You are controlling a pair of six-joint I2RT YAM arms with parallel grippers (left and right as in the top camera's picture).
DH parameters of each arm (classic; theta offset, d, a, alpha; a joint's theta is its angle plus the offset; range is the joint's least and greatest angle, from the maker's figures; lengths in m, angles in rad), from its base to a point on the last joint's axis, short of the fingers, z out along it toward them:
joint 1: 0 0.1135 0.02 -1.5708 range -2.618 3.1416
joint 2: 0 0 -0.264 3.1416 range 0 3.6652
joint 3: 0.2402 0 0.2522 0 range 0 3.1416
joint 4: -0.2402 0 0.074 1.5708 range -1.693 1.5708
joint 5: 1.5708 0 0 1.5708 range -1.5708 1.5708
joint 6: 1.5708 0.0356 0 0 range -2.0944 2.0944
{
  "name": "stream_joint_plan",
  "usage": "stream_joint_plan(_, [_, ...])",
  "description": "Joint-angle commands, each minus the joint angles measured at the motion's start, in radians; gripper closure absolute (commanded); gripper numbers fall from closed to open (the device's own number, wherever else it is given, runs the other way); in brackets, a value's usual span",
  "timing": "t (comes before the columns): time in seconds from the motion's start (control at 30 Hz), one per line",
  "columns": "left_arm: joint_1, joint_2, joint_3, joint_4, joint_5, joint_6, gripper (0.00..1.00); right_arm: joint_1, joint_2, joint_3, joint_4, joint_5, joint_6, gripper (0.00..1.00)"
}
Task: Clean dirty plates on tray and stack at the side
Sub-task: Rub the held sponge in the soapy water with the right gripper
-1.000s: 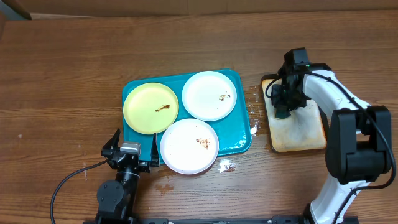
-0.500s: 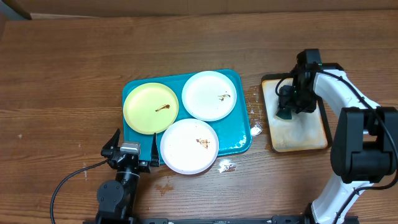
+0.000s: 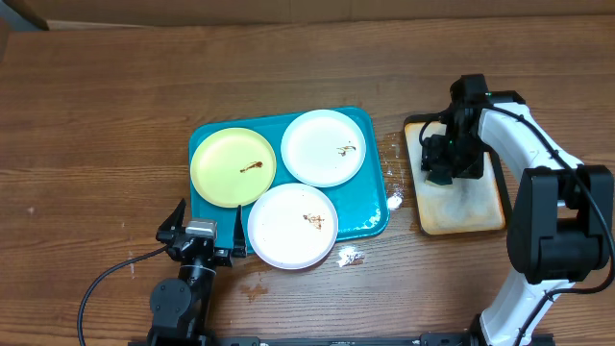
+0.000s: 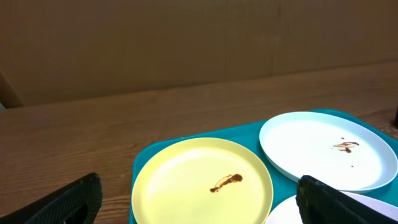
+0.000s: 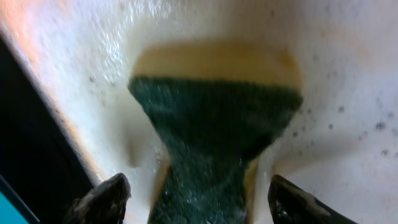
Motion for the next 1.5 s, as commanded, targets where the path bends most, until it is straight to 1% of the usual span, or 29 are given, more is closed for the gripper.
stream_joint_plan(0.0, [0.006, -0.011, -0.004, 0.003, -0.007, 0.02, 0.0, -0.006, -0.039, 0.027, -0.013, -0.01, 0.038, 0.3])
stream_joint_plan(0.03, [0.006, -0.011, -0.004, 0.003, -0.006, 0.02, 0.0, -0.006, -0.039, 0.027, -0.018, -0.014, 0.041, 0.33])
stream_joint_plan(0.1, [0.006, -0.011, -0.004, 0.003, -0.006, 0.02, 0.0, -0.006, -0.039, 0.027, -0.029, -0.021, 0.042, 0.43])
stream_joint_plan(0.13, [0.006, -0.011, -0.004, 0.003, -0.006, 0.02, 0.0, -0.006, -0.039, 0.026, -0.032, -0.021, 0.041, 0.45])
stream_joint_plan(0.2, [0.006, -0.011, -0.004, 0.003, -0.006, 0.02, 0.0, -0.006, -0.039, 0.026, -0.036, -0.024, 0.041, 0.47])
stream_joint_plan(0.27, [0.006, -0.011, -0.004, 0.003, -0.006, 0.02, 0.0, -0.006, -0.039, 0.026, -0.039, -0.025, 0.045, 0.7])
stream_joint_plan(0.3, [0.006, -0.011, -0.004, 0.003, -0.006, 0.02, 0.0, -0.006, -0.039, 0.026, -0.042, -0.025, 0.047, 0.73])
stream_joint_plan(0.33, [0.006, -0.011, -0.004, 0.003, -0.006, 0.02, 0.0, -0.006, -0.039, 0.026, -0.044, -0.025, 0.05, 0.73])
stream_joint_plan(0.37, [0.006, -0.011, -0.004, 0.003, -0.006, 0.02, 0.0, -0.006, -0.039, 0.026, -0.047, -0.025, 0.05, 0.76])
stream_joint_plan(0.4, [0.006, -0.011, -0.004, 0.003, -0.006, 0.02, 0.0, -0.006, -0.039, 0.026, -0.05, -0.024, 0.05, 0.82])
stream_joint_plan(0.43, [0.006, -0.011, -0.004, 0.003, -0.007, 0.02, 0.0, -0.006, -0.039, 0.026, -0.051, -0.024, 0.053, 0.93])
stream_joint_plan(0.47, [0.006, -0.011, -0.004, 0.003, -0.006, 0.02, 0.0, -0.006, -0.039, 0.026, -0.052, -0.024, 0.058, 0.96])
stream_joint_plan(0.7, [0.006, -0.011, -0.004, 0.003, -0.006, 0.02, 0.0, -0.008, -0.039, 0.026, -0.05, -0.024, 0.063, 0.96])
stream_joint_plan(0.73, [0.006, -0.011, -0.004, 0.003, -0.006, 0.02, 0.0, -0.009, -0.039, 0.026, -0.05, -0.023, 0.064, 0.96])
stream_joint_plan(0.77, [0.006, -0.011, -0.004, 0.003, -0.006, 0.02, 0.0, -0.01, -0.039, 0.026, -0.05, -0.023, 0.064, 0.41])
stream_joint_plan(0.8, [0.006, -0.011, -0.004, 0.003, -0.006, 0.02, 0.0, -0.011, -0.039, 0.026, -0.049, -0.021, 0.063, 0.05])
stream_joint_plan(0.87, [0.006, -0.011, -0.004, 0.003, -0.006, 0.02, 0.0, -0.011, -0.039, 0.026, -0.047, -0.012, 0.051, 0.01])
stream_joint_plan(1.07, [0.006, -0.011, -0.004, 0.003, -0.006, 0.02, 0.0, -0.011, -0.039, 0.026, -0.012, -0.014, 0.032, 0.0])
stream_joint_plan(1.17, [0.006, -0.011, -0.004, 0.003, -0.006, 0.02, 0.0, -0.011, -0.039, 0.026, 0.013, -0.014, 0.029, 0.05])
stream_joint_plan(1.27, [0.006, -0.011, -0.004, 0.003, -0.006, 0.02, 0.0, -0.011, -0.039, 0.026, 0.035, -0.017, 0.029, 0.16])
stream_joint_plan(1.4, [0.006, -0.011, -0.004, 0.003, -0.006, 0.02, 0.0, -0.011, -0.039, 0.026, 0.053, -0.021, 0.03, 0.18])
stream_joint_plan(1.47, [0.006, -0.011, -0.004, 0.003, -0.006, 0.02, 0.0, -0.011, -0.039, 0.026, 0.055, -0.021, 0.031, 0.22])
